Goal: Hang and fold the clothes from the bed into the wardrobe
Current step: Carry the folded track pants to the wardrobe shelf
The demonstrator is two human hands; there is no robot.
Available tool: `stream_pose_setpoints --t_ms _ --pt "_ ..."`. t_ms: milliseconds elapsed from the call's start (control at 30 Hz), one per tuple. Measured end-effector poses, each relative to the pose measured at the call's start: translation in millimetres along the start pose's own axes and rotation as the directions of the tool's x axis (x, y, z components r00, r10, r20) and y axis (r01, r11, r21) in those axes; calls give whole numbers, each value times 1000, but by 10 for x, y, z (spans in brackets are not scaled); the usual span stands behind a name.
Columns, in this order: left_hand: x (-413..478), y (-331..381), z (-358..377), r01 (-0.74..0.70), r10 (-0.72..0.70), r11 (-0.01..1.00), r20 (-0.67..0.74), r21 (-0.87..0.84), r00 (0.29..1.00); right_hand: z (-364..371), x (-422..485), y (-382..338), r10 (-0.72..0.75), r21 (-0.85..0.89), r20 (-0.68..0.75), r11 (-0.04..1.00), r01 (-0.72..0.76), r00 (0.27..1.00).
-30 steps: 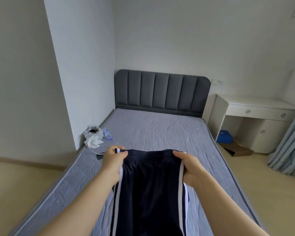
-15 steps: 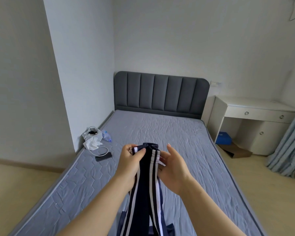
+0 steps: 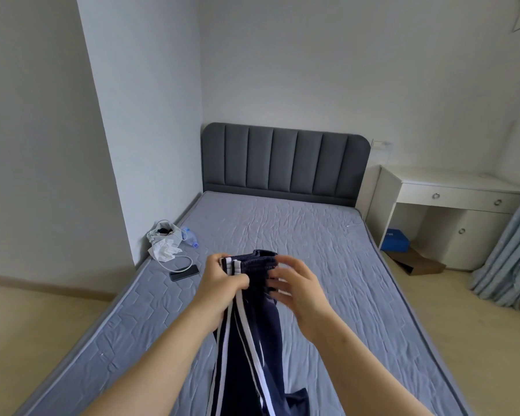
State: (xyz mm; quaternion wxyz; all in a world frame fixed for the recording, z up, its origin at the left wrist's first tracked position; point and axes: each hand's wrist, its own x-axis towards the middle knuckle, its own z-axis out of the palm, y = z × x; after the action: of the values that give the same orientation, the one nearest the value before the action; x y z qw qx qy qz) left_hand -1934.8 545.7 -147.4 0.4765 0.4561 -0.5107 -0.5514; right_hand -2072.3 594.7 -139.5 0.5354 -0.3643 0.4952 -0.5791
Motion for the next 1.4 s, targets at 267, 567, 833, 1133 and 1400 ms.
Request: stream_pose_setpoints --t_ms 267,567,833,1133,1400 --pt "-5 203 -226 110 -65 983 277 -148 959 -108 -51 -39 -37 -156 163 986 63 986" --pt "89 183 -313 9 -26 995 174 97 984 -62 51 -123 -48 -346 63 936 66 997" --pt "124 216 -335 -107 31 964 296 242 955 -22 133 -172 -210 -289 -9 937 198 978" --pt "205 414 -357 -161 124 983 324 89 938 -73 198 -366 -136 -354 36 925 140 990" --pt "380 602 -382 -271 264 554 142 788 954 -84 315 -445 -219 -298 54 928 225 974"
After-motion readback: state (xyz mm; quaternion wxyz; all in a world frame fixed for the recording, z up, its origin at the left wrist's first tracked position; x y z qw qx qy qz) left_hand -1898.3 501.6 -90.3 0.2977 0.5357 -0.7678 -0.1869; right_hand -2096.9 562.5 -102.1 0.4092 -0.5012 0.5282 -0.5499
